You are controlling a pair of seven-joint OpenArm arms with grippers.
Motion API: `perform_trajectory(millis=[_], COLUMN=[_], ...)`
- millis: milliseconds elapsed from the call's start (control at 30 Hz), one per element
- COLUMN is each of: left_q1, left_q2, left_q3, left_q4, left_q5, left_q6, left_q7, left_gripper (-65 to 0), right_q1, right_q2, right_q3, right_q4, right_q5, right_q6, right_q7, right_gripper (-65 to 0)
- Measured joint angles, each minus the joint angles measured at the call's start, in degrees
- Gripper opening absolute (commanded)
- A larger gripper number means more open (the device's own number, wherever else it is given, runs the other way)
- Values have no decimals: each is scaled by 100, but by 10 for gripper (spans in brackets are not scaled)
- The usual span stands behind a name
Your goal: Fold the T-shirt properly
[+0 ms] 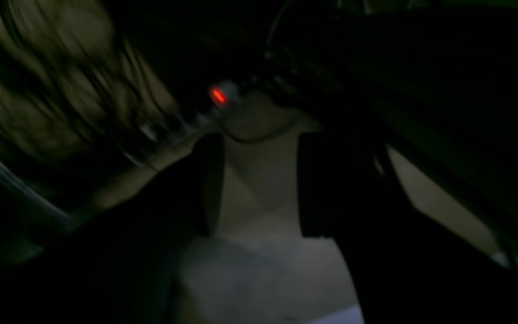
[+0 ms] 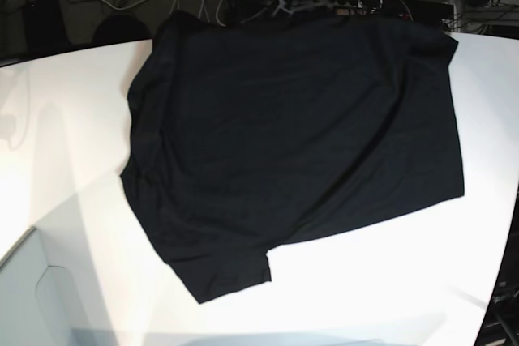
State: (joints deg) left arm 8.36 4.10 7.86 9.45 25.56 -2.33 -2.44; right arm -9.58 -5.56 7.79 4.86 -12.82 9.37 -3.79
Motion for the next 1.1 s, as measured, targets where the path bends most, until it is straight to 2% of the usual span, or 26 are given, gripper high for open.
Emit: perform_trajectory(millis=[67,233,533,667,800,1100], left_q1=[-59,-109,-173,-42,55,72], left_q2=[50,52,9,-20,-39,-46], left_q3=[181,186,205,205,205,205], left_q4=[-177,-256,-308,-308,-295,-293], left_q5=[103,120,162,28,-164,-166], left_q6=[184,181,111,138,219,219], left_q7=[-57,-57,-66,-321,-407,-413], left_gripper=[-390,-390,-390,-390,-390,-390], right_q1=[-57,-63,262,339,339,339], right_q2=[-61,-122,114,146,144,144], right_q3=[2,39,2,2,2,2], right_q4=[2,11,-50,-76,-76,-85], right_q5=[59,74,-138,-199,-186,-188], right_q6=[-2,-2,44,81,83,81], right_q7=[24,-7,-267,-398,-374,-372], right_gripper=[-347,-347,-347,-347,-347,-347])
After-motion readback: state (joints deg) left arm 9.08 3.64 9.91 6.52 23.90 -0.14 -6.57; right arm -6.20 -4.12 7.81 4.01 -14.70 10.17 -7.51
